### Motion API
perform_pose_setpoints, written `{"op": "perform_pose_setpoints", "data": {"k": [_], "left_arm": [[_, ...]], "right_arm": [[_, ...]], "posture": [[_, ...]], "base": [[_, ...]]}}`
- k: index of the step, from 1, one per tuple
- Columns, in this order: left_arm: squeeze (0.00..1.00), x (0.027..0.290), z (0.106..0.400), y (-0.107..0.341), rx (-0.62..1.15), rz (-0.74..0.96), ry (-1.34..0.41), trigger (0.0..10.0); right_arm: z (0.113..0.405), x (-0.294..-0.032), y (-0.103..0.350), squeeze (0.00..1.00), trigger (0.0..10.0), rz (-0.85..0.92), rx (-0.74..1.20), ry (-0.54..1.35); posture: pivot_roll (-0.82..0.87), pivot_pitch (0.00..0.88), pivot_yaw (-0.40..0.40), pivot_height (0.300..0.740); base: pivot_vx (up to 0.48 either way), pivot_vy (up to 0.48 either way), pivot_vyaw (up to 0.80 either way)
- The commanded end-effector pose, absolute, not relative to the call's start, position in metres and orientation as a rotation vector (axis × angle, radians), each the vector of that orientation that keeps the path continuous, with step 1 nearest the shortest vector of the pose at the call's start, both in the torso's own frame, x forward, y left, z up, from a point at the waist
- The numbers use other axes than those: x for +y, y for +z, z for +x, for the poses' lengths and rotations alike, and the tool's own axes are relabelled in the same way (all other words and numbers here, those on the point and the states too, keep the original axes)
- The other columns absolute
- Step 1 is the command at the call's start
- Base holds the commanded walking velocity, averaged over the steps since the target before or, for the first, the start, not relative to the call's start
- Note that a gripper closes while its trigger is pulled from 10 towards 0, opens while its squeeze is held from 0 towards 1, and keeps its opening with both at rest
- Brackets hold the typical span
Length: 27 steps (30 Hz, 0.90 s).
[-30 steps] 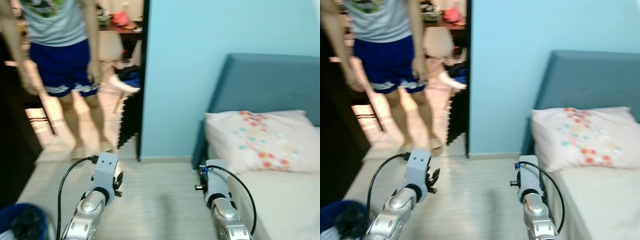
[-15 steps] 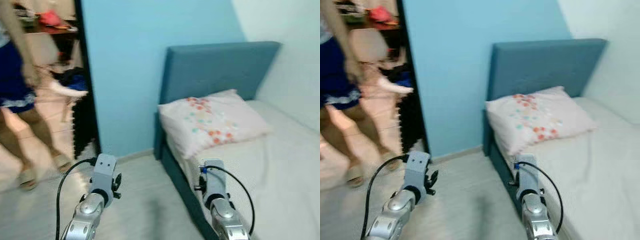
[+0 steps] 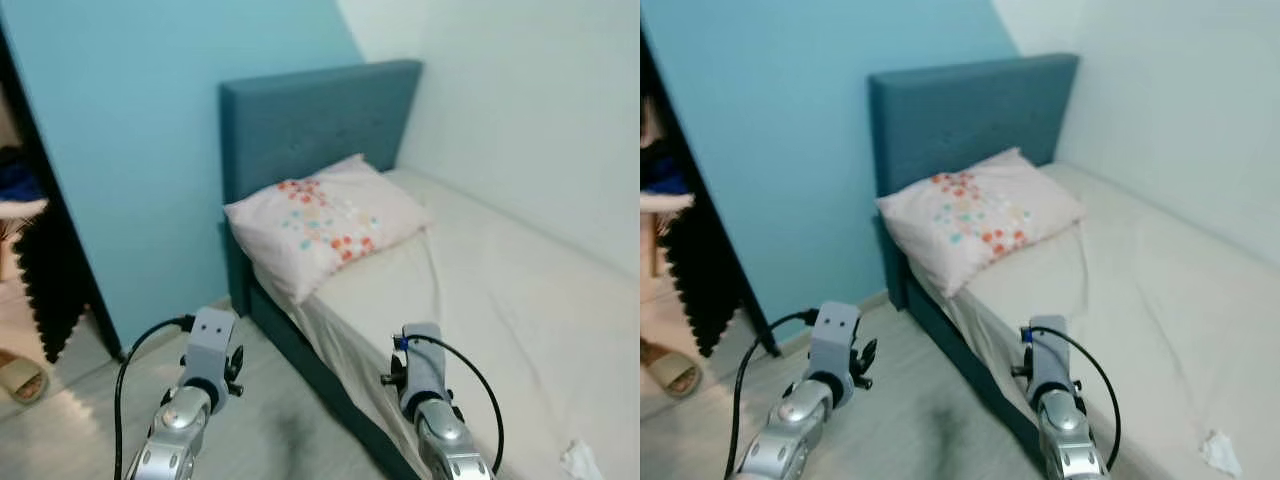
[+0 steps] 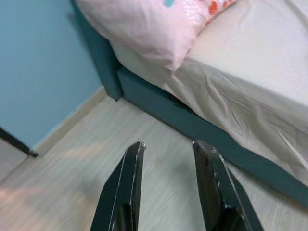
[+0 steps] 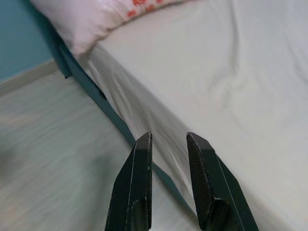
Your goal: Clean up the room
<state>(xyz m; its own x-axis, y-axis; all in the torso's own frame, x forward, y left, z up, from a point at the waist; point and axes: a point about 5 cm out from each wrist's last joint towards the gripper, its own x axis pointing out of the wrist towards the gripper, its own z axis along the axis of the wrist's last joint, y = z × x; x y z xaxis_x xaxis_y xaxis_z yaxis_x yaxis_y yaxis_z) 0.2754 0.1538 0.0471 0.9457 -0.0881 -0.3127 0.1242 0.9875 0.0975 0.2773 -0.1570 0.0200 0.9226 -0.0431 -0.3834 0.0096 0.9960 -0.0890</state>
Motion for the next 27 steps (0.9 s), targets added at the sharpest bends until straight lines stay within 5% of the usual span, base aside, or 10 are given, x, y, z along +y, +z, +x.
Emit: {"op": "perform_pose_setpoints", "data": {"k": [1,27], "left_arm": [[0.00,0.151,0.274,0.046,0.318,0.121,-0.122,10.0],[0.00,0.142,0.292,0.062,0.226,0.055,-0.129,10.0]], "right_arm": [[0.275,-0.163,0.018,0.00,10.0,-0.083,0.408,-0.047],[0.282,-0.168,0.025,0.00,10.0,-0.078,0.392,-0.072]], "posture": [[0.03,0.000,-0.056,0.740],[0.02,0.000,-0.059,0.740]], "base": [[0.000,0.000,-0.80],[0.000,0.000,-0.80]]}}
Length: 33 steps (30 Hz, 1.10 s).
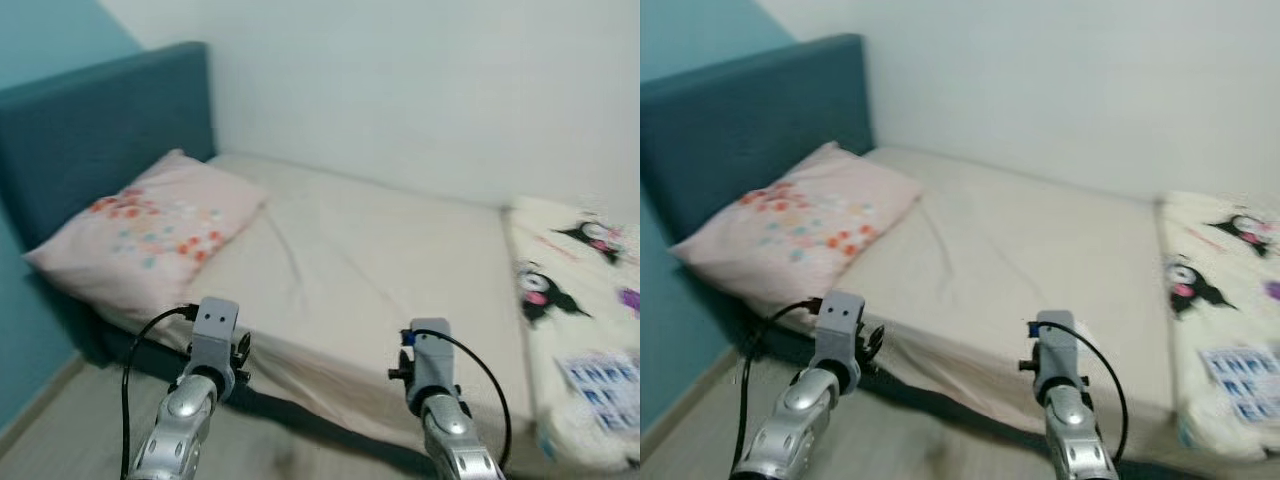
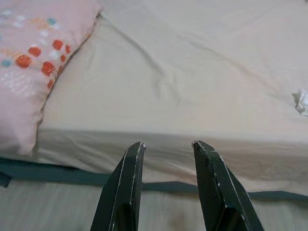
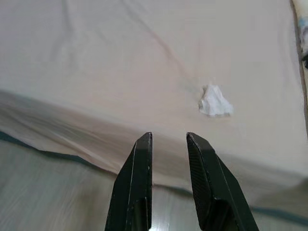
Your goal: Clean up the room
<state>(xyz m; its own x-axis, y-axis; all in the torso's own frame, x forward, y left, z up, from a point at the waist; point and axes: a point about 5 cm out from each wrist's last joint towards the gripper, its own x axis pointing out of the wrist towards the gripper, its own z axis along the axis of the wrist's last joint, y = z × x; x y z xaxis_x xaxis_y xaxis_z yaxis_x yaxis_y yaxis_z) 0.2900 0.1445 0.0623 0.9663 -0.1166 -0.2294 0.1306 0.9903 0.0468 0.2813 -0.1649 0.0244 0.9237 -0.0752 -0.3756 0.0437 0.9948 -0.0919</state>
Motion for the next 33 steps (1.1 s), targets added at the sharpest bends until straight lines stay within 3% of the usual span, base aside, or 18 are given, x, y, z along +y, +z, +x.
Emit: {"op": "perform_pose_setpoints", "data": {"k": [1,17,33], "left_arm": [[0.00,0.143,0.293,0.063,0.226,0.056,-0.120,10.0],[0.00,0.156,0.297,0.065,0.215,0.048,-0.049,10.0],[0.00,0.171,0.294,0.066,0.183,0.058,0.032,10.0]], "right_arm": [[0.282,-0.167,0.026,0.00,10.0,-0.078,0.390,-0.070],[0.289,-0.164,0.033,0.00,10.0,-0.066,0.354,-0.057],[0.294,-0.129,0.064,0.00,10.0,-0.184,0.057,0.199]], "posture": [[0.02,0.000,-0.062,0.740],[0.03,0.000,-0.070,0.740],[0.03,0.000,-0.064,0.740]], "base": [[0.000,0.000,-0.80],[0.000,0.000,-0.80],[0.000,0.000,0.00]]}}
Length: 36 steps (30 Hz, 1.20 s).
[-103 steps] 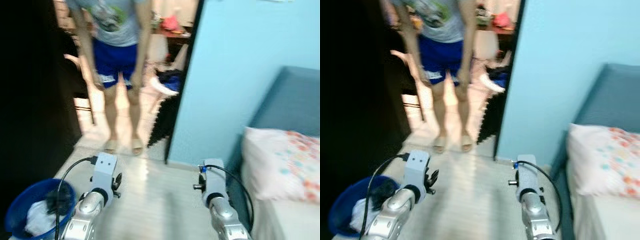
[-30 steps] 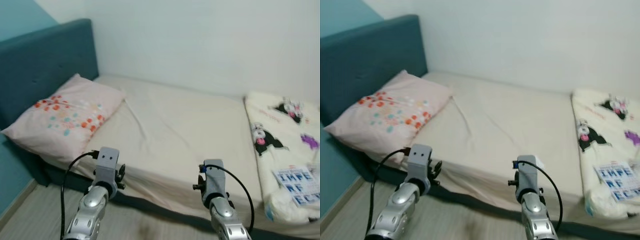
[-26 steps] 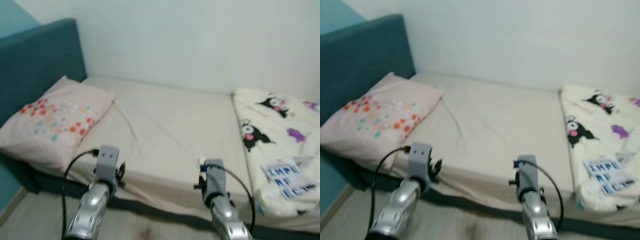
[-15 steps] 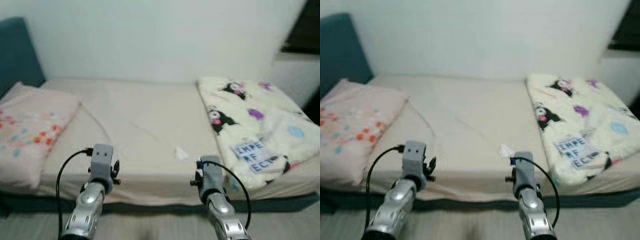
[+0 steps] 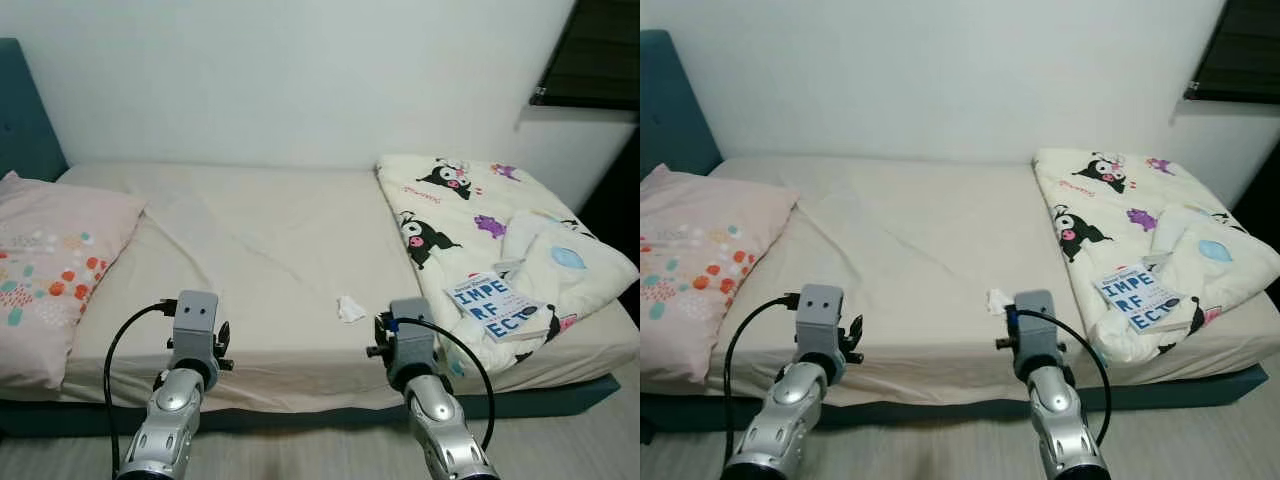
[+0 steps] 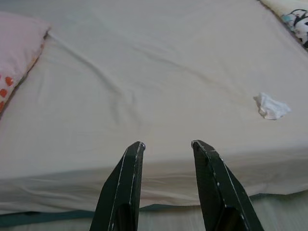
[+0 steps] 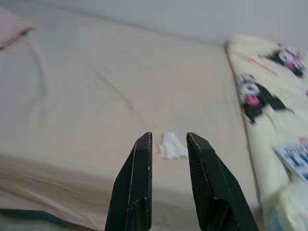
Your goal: Clean up the room
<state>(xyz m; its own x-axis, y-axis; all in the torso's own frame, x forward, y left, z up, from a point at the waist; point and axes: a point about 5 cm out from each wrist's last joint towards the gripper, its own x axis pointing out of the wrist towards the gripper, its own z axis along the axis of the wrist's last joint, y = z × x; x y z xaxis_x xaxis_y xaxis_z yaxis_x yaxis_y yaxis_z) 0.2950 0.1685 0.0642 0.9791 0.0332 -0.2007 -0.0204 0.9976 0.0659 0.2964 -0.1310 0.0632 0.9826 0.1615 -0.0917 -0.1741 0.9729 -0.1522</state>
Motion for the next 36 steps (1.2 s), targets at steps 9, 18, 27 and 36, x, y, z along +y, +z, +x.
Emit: {"op": "perform_pose_setpoints", "data": {"k": [9,18,27,36], "left_arm": [[0.00,0.170,0.294,0.078,0.116,0.031,0.037,10.0],[0.00,0.165,0.292,0.084,0.088,0.034,0.008,10.0],[0.00,0.162,0.290,0.087,0.069,0.039,-0.015,10.0],[0.00,0.157,0.289,0.087,0.056,0.034,-0.052,10.0]], "right_arm": [[0.290,-0.127,0.056,0.00,10.0,-0.178,0.089,0.208],[0.291,-0.137,0.048,0.00,10.0,-0.113,0.150,0.147],[0.288,-0.138,0.046,0.00,10.0,-0.124,0.155,0.148],[0.289,-0.143,0.047,0.00,10.0,-0.126,0.153,0.135]], "posture": [[0.05,0.000,-0.079,0.740],[0.05,0.000,-0.085,0.740],[0.05,0.000,-0.090,0.740],[0.04,0.000,-0.085,0.740]], "base": [[0.000,0.000,0.00],[0.000,0.000,0.00],[0.053,0.000,0.00],[0.309,0.000,0.00]]}}
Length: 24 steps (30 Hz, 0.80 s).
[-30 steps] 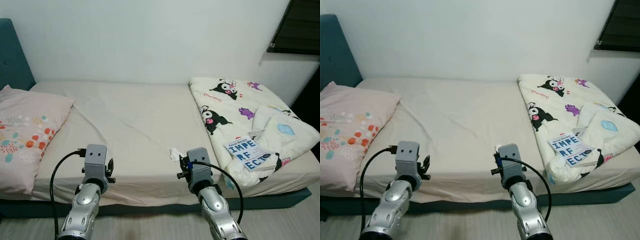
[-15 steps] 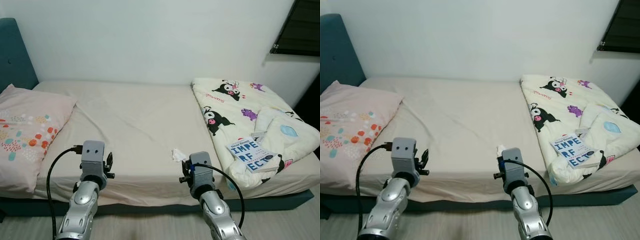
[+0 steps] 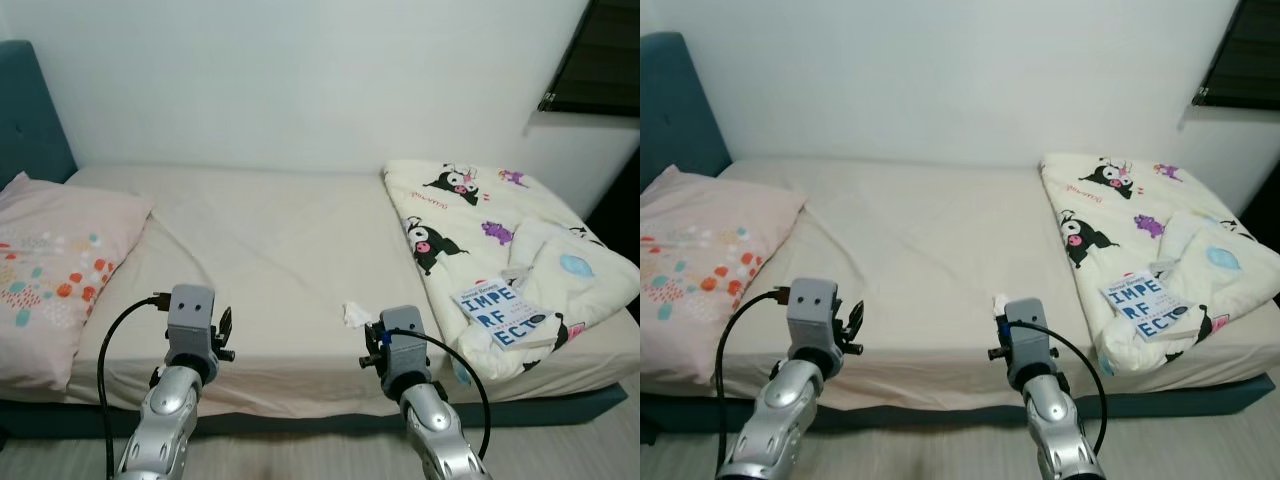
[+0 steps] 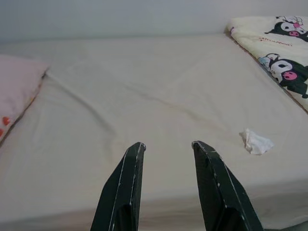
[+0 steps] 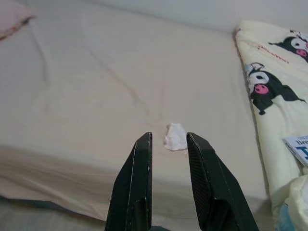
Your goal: Clean up the room
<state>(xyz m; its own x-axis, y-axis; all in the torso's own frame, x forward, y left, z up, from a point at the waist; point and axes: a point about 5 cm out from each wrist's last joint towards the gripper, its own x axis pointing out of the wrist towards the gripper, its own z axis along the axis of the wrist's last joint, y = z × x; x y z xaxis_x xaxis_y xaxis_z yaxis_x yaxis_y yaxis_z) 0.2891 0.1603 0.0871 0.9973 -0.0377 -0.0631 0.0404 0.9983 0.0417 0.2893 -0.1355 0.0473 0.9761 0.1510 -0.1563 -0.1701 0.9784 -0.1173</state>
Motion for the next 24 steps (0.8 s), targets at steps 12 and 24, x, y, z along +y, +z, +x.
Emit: {"op": "perform_pose_setpoints", "data": {"k": [12,24], "left_arm": [[0.00,0.1563,0.2890,0.0872,0.056,0.033,-0.060,10.0],[0.00,0.1540,0.2891,0.0860,0.060,0.034,-0.084,10.0]], "right_arm": [[0.2895,-0.1423,0.0481,0.00,10.0,-0.129,0.143,0.138],[0.2882,-0.1421,0.0468,0.00,10.0,-0.128,0.146,0.134]], "posture": [[0.03,0.000,-0.086,0.740],[0.03,0.000,-0.081,0.740]], "base": [[0.332,0.000,0.00],[0.321,0.000,0.00]]}}
